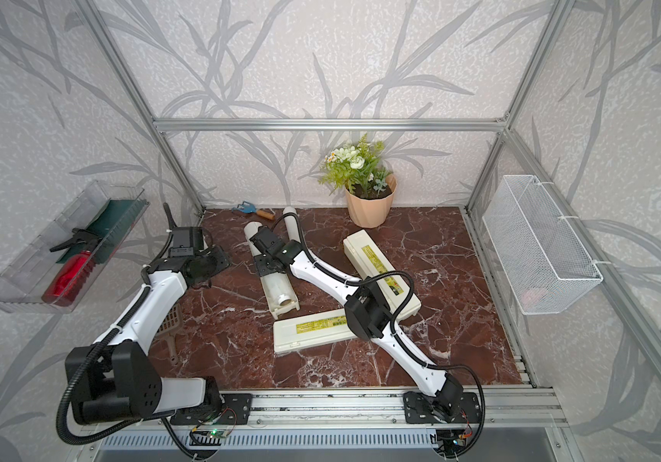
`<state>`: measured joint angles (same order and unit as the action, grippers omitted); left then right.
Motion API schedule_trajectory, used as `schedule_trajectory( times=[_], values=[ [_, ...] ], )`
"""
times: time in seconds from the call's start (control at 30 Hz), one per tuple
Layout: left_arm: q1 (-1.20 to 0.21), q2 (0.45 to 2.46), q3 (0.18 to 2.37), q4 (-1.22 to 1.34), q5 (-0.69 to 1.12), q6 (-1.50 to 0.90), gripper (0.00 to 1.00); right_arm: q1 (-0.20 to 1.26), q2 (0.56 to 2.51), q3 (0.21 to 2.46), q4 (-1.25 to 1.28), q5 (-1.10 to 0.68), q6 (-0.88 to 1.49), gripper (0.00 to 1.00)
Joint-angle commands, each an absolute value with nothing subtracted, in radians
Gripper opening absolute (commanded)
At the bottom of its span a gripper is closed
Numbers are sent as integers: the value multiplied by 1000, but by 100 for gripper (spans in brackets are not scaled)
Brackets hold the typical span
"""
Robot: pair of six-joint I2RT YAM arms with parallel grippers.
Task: Put plastic wrap rolls into dispensers
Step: Place the plastic wrap into the plastic wrap cutting box.
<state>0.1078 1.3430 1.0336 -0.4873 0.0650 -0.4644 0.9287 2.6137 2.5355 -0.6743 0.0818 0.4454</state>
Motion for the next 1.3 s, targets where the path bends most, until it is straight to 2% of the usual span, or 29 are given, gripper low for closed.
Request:
schedule_trajectory(
  times=[0.0,0.23,0.4,0.63,0.67,0.73,0.83,0.93,1.07,1.27],
  values=[
    [117,1354,1066,-510,61,-458,60,933,2598,2603,-530,126,461,0],
    [117,1370,1071,-515,62,-453,60,934,2590,2585,-555,134,457,0],
    [117,1400,1098,-526,73,-436,66,942,2550,2485,-564,143,466,0],
    [118,1472,1173,-547,102,-421,71,945,2574,2528,-642,141,452,1],
    [117,1482,1186,-551,108,-417,71,945,2571,2527,-646,139,449,5],
    [116,1505,1206,-555,119,-407,72,944,2569,2526,-651,130,438,29],
    [111,1532,1221,-557,128,-397,77,945,2560,2531,-648,118,402,61],
    [99,1572,1235,-560,136,-396,77,946,2544,2533,-636,130,367,82],
    [80,1654,1289,-571,137,-390,78,946,2519,2522,-623,121,332,99],
    [75,1801,1468,-650,169,-387,78,943,2410,2434,-572,111,209,99]
  ],
)
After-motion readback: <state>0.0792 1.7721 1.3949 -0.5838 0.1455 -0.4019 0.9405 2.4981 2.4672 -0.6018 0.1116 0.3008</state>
